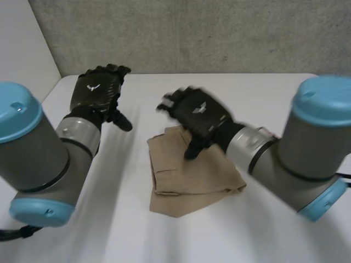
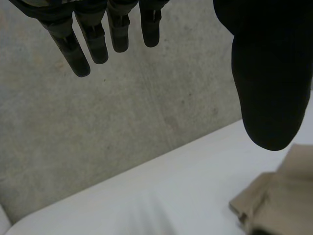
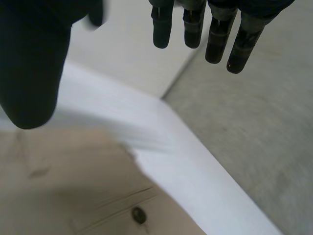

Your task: Fold the shorts.

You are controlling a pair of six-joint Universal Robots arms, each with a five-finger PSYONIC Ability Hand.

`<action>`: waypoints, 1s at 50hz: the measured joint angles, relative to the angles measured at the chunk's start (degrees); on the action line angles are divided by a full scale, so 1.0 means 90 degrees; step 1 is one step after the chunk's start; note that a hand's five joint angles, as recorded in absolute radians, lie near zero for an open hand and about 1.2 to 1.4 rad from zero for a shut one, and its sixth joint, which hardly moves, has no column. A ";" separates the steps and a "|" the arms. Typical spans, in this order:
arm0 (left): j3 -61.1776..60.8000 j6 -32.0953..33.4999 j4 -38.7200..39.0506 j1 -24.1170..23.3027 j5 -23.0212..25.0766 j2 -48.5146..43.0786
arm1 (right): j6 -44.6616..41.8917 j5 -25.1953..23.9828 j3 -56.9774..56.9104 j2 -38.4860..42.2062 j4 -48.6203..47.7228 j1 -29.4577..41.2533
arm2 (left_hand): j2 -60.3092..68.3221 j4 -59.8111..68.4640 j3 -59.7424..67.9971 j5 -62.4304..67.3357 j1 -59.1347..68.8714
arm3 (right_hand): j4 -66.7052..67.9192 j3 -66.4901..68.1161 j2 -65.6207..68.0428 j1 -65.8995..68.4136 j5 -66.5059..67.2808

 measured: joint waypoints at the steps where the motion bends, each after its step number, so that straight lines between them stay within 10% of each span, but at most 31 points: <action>1: 0.0105 -0.0002 0.0015 -0.0039 0.0006 -0.0096 | 0.0243 0.0034 -0.0017 -0.0035 0.0021 -0.0060 | 0.0000 0.0000 0.0000 0.0000 0.0000 | 0.0000 0.0000 0.0000 0.0000 0.0000; 6: 0.0690 -0.0023 -0.0131 -0.0406 0.0019 -0.0786 | 0.1164 0.0317 -0.0217 0.0075 0.0436 -0.0434 | 0.0000 0.0000 0.0000 -0.0001 0.0000 | 0.0000 0.0000 0.0000 0.0000 0.0000; 27: 0.1853 0.0005 -0.2073 -0.0904 -0.0042 -0.2907 | 0.0006 0.1139 -0.1613 0.2439 0.2139 -0.0662 | 0.0000 0.0000 0.0000 -0.0001 0.0000 | 0.0000 -0.0110 0.0000 -0.0175 0.0000; 41: 0.1812 0.0000 -0.2056 -0.0876 0.0033 -0.1438 | 0.0264 0.1326 -0.1401 0.0853 0.1911 -0.0726 | 0.0000 0.0000 0.0000 0.0000 0.0000 | 0.0000 -0.0196 0.0000 -0.0283 -0.0001; 50: 0.2294 0.0007 -0.3194 -0.0212 0.0031 0.0466 | 0.0727 0.3098 -0.1486 -0.0909 0.1961 -0.1010 | 0.0000 0.0000 0.0000 -0.0001 0.0000 | 0.0000 -0.0196 0.0000 -0.0283 -0.0001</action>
